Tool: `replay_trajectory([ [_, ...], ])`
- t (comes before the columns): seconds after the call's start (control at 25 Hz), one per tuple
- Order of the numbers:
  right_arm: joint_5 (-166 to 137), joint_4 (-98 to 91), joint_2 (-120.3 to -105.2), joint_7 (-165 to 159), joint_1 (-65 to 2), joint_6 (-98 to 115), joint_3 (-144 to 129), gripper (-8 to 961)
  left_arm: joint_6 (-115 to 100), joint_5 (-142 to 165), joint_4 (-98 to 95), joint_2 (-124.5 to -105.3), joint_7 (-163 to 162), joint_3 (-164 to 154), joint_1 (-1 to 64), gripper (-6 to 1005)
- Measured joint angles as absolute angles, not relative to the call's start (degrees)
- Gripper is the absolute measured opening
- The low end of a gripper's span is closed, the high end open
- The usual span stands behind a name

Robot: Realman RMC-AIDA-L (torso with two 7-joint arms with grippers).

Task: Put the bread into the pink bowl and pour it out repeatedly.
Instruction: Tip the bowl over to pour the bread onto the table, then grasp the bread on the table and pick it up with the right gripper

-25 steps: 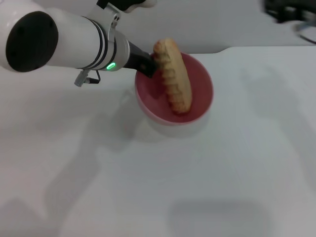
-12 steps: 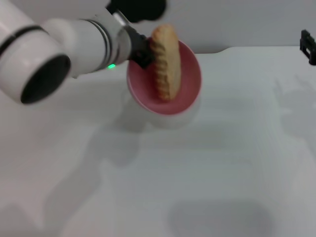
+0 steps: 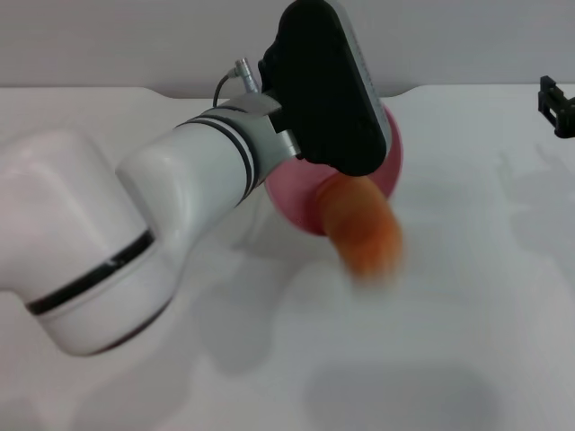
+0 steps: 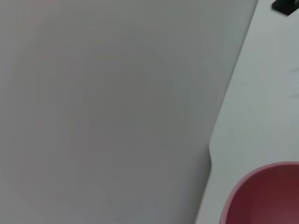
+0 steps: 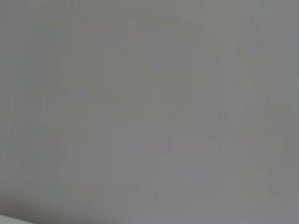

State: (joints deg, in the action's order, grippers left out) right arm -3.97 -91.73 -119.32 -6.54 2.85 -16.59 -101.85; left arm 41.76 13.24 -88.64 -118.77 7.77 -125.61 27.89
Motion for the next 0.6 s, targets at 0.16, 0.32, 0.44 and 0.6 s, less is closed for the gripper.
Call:
replay_trajectory([
  [0.16,-3.9,-92.3,-119.49,-7.1,4.5,-13.6,-101.0,554,41.8,13.2,-88.6,-118.77,7.8,-125.6,27.9,40],
  [0.32,-3.9,-91.0,-119.51,-7.9,7.4,-5.1,-100.3,552,41.8,24.1,-89.6,-118.80,2.0,-129.1,27.0,40],
  [0.44,-3.0,-90.8,-119.43,-8.3,7.9,-5.0,-99.7,551,41.9,26.0,-89.6,-118.79,1.2,-129.8,26.9,40],
  [0.6,-2.3,-91.0,-119.28,-8.5,7.3,-7.9,-100.0,549,42.0,30.3,-89.7,-118.83,-3.2,-129.8,27.8,40],
])
